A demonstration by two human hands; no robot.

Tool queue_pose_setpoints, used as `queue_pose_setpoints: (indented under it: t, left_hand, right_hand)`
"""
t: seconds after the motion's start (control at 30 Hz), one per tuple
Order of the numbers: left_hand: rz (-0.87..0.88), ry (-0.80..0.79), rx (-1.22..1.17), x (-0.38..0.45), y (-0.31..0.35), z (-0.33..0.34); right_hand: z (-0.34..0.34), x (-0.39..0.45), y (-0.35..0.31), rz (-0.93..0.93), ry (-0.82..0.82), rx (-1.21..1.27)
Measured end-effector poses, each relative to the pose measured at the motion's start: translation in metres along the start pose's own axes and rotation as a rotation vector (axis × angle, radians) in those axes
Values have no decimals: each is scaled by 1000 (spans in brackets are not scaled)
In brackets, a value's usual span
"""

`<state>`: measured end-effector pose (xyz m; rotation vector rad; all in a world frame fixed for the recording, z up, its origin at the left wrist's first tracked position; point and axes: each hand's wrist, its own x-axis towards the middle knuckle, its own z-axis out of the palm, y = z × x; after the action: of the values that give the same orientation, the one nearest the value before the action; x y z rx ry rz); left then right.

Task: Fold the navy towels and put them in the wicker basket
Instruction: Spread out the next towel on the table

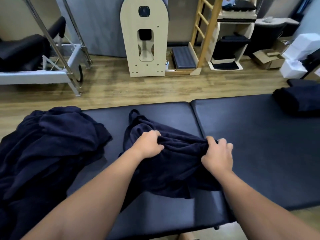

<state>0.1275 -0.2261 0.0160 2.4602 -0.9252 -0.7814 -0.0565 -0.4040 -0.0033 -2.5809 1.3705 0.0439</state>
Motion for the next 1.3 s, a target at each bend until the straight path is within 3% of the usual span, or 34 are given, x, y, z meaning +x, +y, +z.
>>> queue_pose_setpoints:
  t: [0.2, 0.4, 0.47, 0.6, 0.7, 0.8, 0.87, 1.03, 1.1, 1.2, 1.3]
  left_hand:
    - [112, -145, -156, 13, 83, 61]
    - [98, 234, 355, 11, 82, 68]
    - [3, 275, 448, 5, 70, 64]
    - [-326, 281, 244, -5, 40, 55]
    - [-495, 142, 133, -9, 17, 53]
    - [-447, -65, -168, -14, 3, 48]
    - [-408, -84, -282, -21, -1, 46]
    - [-323, 23, -311, -40, -7, 32]
    - [-310, 69, -301, -47, -16, 24]
    - [-399, 106, -142, -57, -30, 18]
    - [-578, -28, -9, -75, -42, 25]
  right_hand:
    - [-29, 41, 94, 138, 123, -5]
    - [-3, 37, 113, -37, -203, -193]
    - [5, 32, 101, -144, -177, -182]
    - [11, 26, 57, -386, -80, -34]
    - [12, 28, 14, -531, -52, 95]
    - [13, 38, -33, -657, 6, 216]
    - [10, 46, -64, -700, -27, 244]
    - [2, 68, -103, -576, -492, -99]
    - [4, 71, -106, -586, -590, -218]
    - [9, 71, -107, -617, -523, -299]
    - [8, 61, -114, -709, -345, -275]
